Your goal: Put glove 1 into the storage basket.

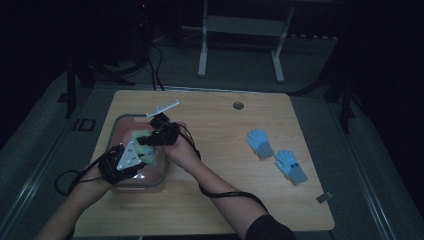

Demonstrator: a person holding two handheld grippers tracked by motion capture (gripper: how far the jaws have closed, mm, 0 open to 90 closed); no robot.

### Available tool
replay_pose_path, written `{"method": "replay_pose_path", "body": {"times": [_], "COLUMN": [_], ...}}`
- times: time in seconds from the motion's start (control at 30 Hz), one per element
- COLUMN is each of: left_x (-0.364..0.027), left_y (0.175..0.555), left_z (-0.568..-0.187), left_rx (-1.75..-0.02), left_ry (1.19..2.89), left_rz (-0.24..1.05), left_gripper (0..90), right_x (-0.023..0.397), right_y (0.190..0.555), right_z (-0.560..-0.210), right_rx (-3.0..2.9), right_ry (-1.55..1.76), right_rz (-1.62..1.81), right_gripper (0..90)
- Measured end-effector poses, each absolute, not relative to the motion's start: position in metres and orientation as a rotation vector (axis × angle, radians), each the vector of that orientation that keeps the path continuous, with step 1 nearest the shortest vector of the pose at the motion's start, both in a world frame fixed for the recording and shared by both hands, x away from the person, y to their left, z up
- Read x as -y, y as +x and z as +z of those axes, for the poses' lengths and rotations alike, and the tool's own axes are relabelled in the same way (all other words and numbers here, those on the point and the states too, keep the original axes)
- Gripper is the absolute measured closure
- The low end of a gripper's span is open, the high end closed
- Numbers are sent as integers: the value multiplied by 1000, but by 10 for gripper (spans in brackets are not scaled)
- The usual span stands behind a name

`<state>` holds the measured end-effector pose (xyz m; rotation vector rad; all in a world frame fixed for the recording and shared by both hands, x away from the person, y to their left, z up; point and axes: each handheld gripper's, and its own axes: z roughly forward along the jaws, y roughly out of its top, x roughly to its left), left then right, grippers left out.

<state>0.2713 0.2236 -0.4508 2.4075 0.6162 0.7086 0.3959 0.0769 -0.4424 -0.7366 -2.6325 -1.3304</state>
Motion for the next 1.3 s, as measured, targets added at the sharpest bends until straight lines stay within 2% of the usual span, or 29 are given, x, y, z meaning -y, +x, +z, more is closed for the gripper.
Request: {"method": "replay_pose_path", "body": {"times": [0.33, 0.87, 0.97, 1.0, 1.07, 1.13, 1.17, 1.3], "left_x": [-224, -227, -226, -226, -225, -223, -223, -223], "left_y": [278, 308, 312, 314, 315, 318, 318, 319], "left_z": [-468, -489, -492, -495, -496, -498, -499, -501], "left_rx": [-640, -693, -696, -696, -685, -706, -709, -723], "left_ry": [2452, 2531, 2549, 2569, 2579, 2595, 2598, 2602], "left_rz": [663, 550, 540, 526, 530, 484, 483, 469], "left_gripper": [748, 744, 739, 734, 721, 669, 628, 566], "right_x": [-89, -110, -111, -112, -112, -112, -112, -110], "right_y": [399, 424, 425, 426, 426, 427, 427, 427], "right_z": [-460, -488, -491, -493, -495, -495, -494, -492], "right_rx": [2659, 2698, 2704, 2729, 2724, 2726, 2727, 2731], "right_ry": [-729, -767, -777, -783, -795, -803, -804, -812], "right_rz": [-1249, -1092, -1085, -1058, -1052, -1061, -1070, -1085], "right_gripper": [740, 721, 694, 642, 618, 549, 537, 507]}}
